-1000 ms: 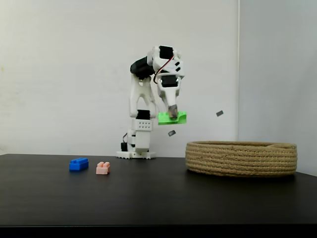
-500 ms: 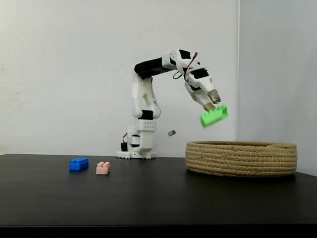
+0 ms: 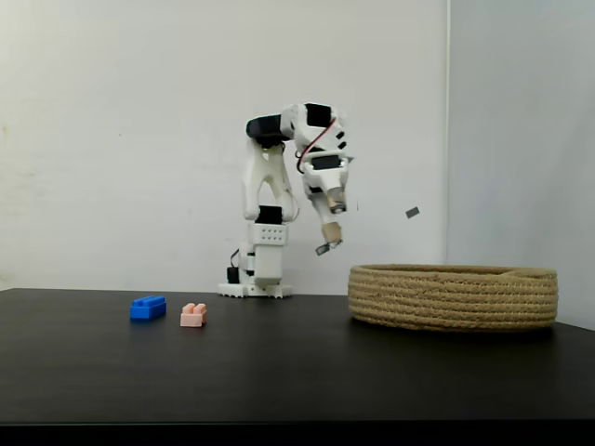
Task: Place the lego blocks in the tray
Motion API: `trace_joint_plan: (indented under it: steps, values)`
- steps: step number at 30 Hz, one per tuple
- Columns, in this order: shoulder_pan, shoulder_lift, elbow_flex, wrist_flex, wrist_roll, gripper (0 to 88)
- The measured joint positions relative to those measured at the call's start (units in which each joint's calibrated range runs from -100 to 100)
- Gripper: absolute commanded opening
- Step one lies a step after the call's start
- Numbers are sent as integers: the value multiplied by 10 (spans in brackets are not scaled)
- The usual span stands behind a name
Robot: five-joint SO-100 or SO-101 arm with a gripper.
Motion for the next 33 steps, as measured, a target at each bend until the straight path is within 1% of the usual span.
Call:
trace_joint_plan:
  steps: [2, 3, 5, 6, 9, 11, 16, 20, 25, 29, 33]
  values:
    - [55, -1, 0, 26, 5, 278]
    - [84, 1, 0, 35, -2, 236]
    - [141, 14, -1, 44, -33, 183]
    - [167, 20, -1, 45, -57, 172]
    - [221, 40, 0, 42, -130, 194]
    - [231, 63, 0, 28, -151, 205]
    - [230, 141, -33, -26, -159, 231]
    - [238, 167, -76, -76, -159, 247]
    - [231, 224, -133, -94, -162, 253]
    - [229, 267, -148, -107, -175, 301]
    - [223, 308, -152, -127, -175, 315]
